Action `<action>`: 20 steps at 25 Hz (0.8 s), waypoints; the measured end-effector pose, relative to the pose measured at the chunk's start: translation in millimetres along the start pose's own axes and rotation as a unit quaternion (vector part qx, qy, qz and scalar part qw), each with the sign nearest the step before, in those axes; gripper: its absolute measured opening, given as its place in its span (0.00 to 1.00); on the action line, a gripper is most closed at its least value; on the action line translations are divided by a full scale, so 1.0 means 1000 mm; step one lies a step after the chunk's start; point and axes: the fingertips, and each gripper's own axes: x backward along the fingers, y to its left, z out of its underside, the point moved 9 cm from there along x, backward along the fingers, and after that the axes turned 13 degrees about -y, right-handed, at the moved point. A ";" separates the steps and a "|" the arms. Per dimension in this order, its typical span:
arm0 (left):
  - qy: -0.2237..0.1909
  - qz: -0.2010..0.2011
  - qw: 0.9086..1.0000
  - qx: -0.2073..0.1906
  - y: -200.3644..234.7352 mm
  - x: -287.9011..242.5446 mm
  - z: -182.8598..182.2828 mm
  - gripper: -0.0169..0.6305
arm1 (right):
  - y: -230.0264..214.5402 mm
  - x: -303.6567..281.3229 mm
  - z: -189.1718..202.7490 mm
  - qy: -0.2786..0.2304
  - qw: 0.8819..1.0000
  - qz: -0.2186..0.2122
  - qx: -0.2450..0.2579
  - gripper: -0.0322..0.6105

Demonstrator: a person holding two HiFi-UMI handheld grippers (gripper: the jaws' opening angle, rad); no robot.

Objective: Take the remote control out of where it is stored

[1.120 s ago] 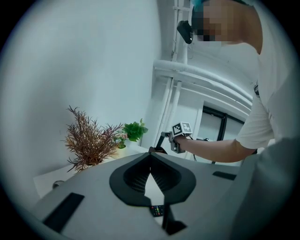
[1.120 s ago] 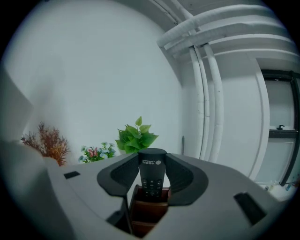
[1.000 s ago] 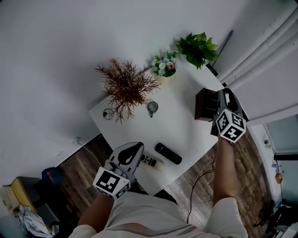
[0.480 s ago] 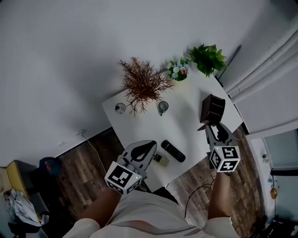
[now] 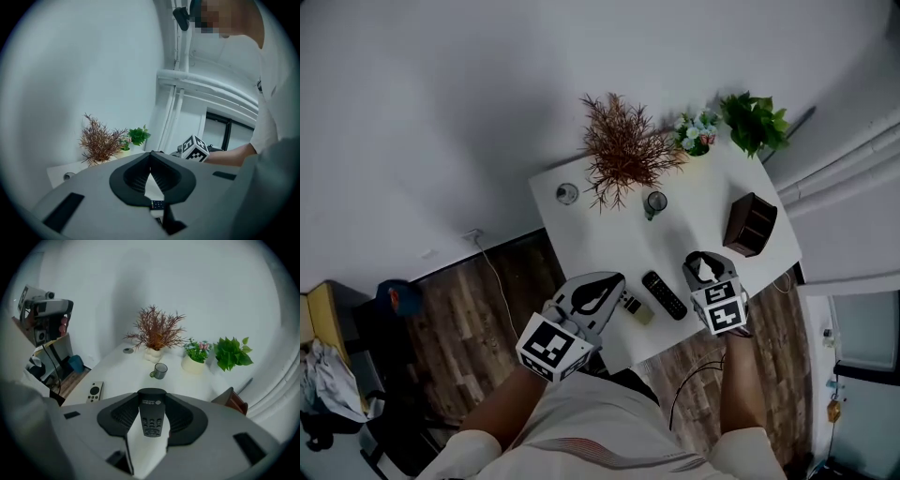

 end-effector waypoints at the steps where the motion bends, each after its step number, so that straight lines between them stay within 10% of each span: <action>1: 0.000 -0.003 1.000 0.000 0.002 0.003 0.000 0.04 | 0.004 -0.006 -0.002 0.006 1.000 -0.010 0.012 0.33; 13: 0.005 -0.023 1.000 0.005 0.024 0.018 0.001 0.04 | 0.033 -0.061 -0.016 0.053 0.991 -0.085 0.090 0.33; 20: 0.012 -0.019 1.000 0.012 0.034 0.015 0.004 0.04 | 0.045 -0.098 -0.006 0.150 0.963 -0.161 0.155 0.33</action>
